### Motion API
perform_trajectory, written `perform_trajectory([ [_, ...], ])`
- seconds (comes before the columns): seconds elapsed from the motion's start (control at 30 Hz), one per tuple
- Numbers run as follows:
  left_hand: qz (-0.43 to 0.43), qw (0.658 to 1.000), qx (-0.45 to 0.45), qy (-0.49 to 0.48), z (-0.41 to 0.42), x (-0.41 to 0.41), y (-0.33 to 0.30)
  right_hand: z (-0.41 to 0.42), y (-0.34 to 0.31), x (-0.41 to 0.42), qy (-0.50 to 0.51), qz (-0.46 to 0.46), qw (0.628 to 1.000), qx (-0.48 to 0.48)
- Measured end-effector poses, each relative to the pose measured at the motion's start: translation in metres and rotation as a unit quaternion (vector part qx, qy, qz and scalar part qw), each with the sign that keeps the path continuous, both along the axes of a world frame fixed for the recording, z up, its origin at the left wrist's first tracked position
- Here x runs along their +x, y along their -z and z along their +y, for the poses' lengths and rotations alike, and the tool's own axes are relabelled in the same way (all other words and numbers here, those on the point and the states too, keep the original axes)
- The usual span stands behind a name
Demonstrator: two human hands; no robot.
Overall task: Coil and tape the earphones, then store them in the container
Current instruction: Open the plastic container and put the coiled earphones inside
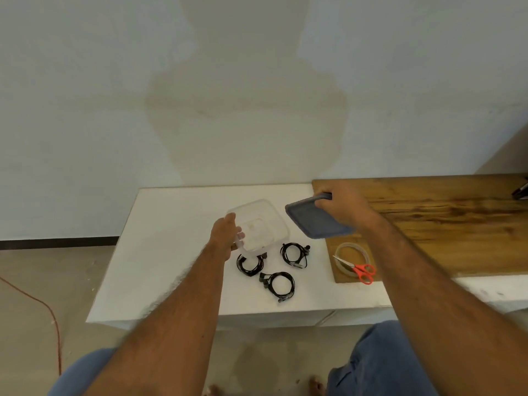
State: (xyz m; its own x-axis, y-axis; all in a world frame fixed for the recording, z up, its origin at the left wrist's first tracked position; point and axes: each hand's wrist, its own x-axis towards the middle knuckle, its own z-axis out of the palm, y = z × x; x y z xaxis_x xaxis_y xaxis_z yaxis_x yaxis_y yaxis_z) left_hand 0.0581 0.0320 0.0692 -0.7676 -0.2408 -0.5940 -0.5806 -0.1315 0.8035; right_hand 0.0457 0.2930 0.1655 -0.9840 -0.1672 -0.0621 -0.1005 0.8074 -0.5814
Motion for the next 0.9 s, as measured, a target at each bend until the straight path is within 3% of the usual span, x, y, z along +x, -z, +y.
perform_trajectory([
  [0.13, 0.005, 1.000, -0.021, 0.003, 0.004, -0.021, 0.016, 0.001, 0.036, -0.014, 0.039, 0.103, 0.993, 0.039],
  [0.27, -0.011, 0.999, -0.044, 0.022, 0.007, -0.035, 0.030, -0.003, 0.074, -0.022, 0.065, 0.216, 0.955, 0.191],
  [0.37, -0.022, 0.997, -0.055, 0.043, 0.008, -0.045, 0.039, 0.003, 0.094, -0.025, 0.069, 0.235, 0.935, 0.258],
  [0.6, -0.022, 0.994, -0.072, 0.082, 0.017, -0.070, 0.051, 0.022, 0.121, -0.020, 0.089, 0.222, 0.925, 0.294],
  [0.9, -0.007, 0.986, -0.134, 0.099, 0.034, -0.088, 0.060, 0.033, 0.164, -0.011, 0.085, 0.085, 0.940, 0.319],
])
